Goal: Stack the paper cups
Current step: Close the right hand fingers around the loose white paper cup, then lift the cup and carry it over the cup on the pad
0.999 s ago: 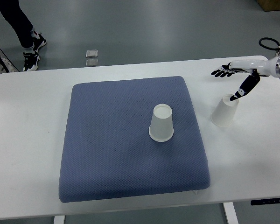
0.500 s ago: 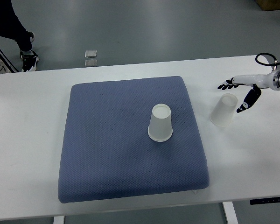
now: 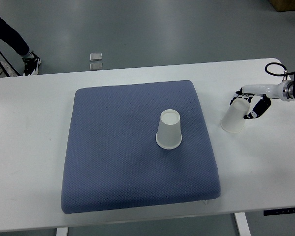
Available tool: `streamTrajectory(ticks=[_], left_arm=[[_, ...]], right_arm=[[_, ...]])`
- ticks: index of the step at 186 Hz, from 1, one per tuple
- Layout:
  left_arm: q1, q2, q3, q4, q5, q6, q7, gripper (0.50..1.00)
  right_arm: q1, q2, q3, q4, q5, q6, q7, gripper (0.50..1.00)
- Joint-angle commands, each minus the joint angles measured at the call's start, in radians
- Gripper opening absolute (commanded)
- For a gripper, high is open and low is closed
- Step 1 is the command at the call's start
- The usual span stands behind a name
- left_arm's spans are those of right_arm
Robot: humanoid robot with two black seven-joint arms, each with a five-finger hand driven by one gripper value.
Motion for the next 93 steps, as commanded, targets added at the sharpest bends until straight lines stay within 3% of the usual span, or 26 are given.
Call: streamTrajectory(ticks=[1,56,93], left_arm=[[0.000,0.000,0.000,0.000,0.000,0.000,0.000,1.000],[0.000,0.000,0.000,0.000,0.000,-0.001,0.000,1.000],[0.000,0.000,0.000,0.000,0.000,0.000,0.000,1.000]], right_arm=[[0.000,-0.005,0.000,0.002,0.001,0.000,0.001,0.623],[0.060,-0.023,0.004,0.026,0.016,0.014,0.017,0.599],[0.155,-0.104,0.012,0.172,0.023,0.055,0.050,0.599]])
